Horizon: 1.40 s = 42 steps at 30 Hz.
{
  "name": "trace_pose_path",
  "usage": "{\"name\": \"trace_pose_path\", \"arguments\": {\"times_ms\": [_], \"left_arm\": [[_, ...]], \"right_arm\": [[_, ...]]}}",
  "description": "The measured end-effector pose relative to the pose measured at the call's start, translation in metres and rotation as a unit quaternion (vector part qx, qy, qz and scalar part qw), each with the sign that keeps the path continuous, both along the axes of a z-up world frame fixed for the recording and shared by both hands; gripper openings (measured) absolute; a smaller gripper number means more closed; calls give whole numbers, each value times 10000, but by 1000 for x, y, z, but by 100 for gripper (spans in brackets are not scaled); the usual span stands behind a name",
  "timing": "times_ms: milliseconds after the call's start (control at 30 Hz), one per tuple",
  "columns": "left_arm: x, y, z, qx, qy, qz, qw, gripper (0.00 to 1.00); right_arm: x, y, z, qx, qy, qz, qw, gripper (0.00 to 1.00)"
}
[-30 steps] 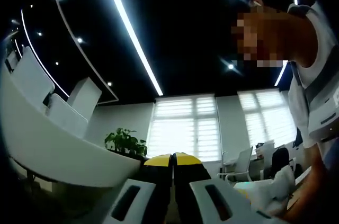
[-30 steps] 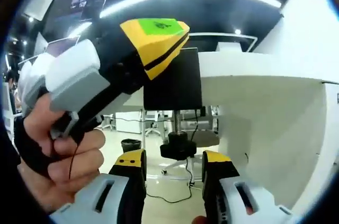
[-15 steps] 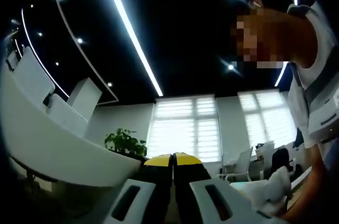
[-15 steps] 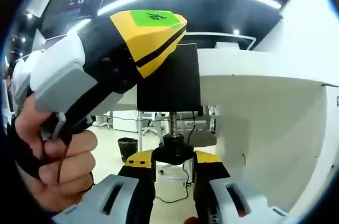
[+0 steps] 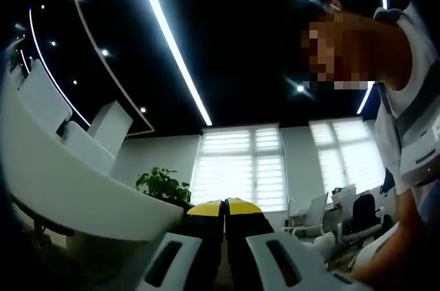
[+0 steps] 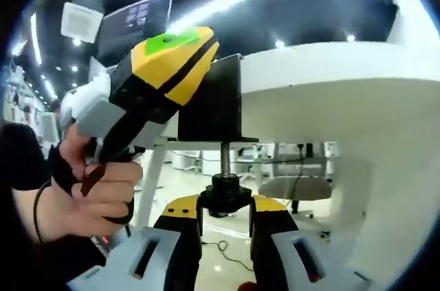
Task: Clamp the fixed fixture on the desktop, loosen the retaining clip, secure it to the edge of the desk, and tighten the retaining clip.
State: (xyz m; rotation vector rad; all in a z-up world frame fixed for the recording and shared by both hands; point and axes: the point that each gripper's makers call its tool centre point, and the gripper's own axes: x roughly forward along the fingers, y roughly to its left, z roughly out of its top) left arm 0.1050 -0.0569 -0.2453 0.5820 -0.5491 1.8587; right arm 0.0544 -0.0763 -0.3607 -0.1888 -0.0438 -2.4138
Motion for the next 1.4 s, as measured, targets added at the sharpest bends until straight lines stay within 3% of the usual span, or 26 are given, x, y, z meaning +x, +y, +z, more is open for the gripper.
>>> {"name": "trace_pose_path", "arguments": {"times_ms": [233, 367, 400, 433, 533, 633, 700, 800, 867, 967, 1100, 1167, 1333, 1400], "left_arm": [[0, 0, 0, -4, 8, 1, 10000, 2], [0, 0, -1, -41, 1, 17, 10000, 2], [0, 0, -1, -34, -3, 18, 10000, 2], [0, 0, -1, -24, -6, 10, 10000, 2], [0, 0, -2, -44, -14, -2, 10000, 2], [0, 0, -2, -47, -13, -3, 10000, 2], [0, 0, -2, -52, -14, 6, 10000, 2], [0, 0, -2, -48, -11, 15, 10000, 2], [0, -1, -2, -42, -18, 7, 10000, 2], [0, -1, -2, -48, -23, 5, 10000, 2], [0, -1, -1, -16, -23, 33, 10000, 2], [0, -2, -1, -8, -28, 33, 10000, 2], [0, -2, -1, -17, -23, 49, 10000, 2], [0, -1, -1, -34, -16, 63, 10000, 2]], "right_arm": [[-1, -2, -3, -113, -216, 768, 9968, 24], [5, -12, -14, 266, -481, 1350, 9893, 6], [-1, -10, -23, 765, -430, 1204, 9888, 1], [-1, -11, -25, 958, -340, 1212, 9874, 4], [5, -18, -25, 768, -439, 1337, 9871, 20], [8, -18, -27, 687, -433, 1283, 9884, 23], [5, -15, -27, 663, -384, 1043, 9916, 26], [0, 1, -17, 542, -168, 327, 9979, 34], [9, 9, -4, 240, 42, 36, 9997, 35], [17, 26, 1, -97, -3, -623, 9980, 36], [25, 41, 2, -76, 241, -1436, 9893, 37], [27, 31, 2, -108, 259, -1363, 9903, 38], [21, 17, 9, 168, 446, -1770, 9831, 40], [17, 16, 8, 184, 379, -1846, 9819, 40]]}}
